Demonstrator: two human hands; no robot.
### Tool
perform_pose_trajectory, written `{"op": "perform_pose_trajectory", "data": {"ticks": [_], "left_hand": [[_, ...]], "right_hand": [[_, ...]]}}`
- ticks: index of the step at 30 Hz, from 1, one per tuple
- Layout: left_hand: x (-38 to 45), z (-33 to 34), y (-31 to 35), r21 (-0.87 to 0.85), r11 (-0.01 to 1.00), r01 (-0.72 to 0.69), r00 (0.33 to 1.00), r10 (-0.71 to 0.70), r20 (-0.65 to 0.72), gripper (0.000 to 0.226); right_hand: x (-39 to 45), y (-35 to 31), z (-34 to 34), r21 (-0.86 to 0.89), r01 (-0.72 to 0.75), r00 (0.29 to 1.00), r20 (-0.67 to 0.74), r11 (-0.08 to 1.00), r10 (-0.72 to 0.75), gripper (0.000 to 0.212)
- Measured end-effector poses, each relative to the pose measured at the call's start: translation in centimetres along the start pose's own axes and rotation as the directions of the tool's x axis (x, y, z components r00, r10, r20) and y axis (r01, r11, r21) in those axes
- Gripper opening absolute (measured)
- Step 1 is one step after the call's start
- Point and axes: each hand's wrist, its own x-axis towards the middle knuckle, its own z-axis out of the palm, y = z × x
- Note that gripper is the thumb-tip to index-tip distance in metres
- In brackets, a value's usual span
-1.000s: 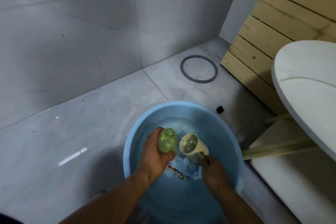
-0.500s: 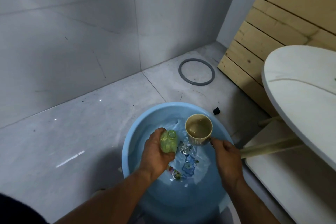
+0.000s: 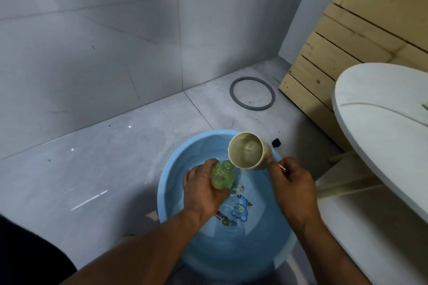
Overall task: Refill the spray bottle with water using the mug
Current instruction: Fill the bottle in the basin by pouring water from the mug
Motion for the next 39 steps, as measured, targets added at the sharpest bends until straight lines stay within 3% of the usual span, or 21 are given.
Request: {"op": "perform_pose_trajectory", "data": {"ticks": [13,39], "left_hand": [[-0.1,-0.8,0.6,-0.020,1.000,-0.012,1.000,0.012,-0.002,0.064],[0.1,-0.9,0.2,-0.032,0.999,0.002,1.000,-0.003,-0.026,0.070]], "right_hand": [[-0.1,-1.1,-0.1,-0.218,0.135,0.990,-0.011,0.967,-0.141,0.034],[0.0,-1.4,-0.2,-0.291,0.278,0.956,-0.015,0.916,-0.295,0.026]]}}
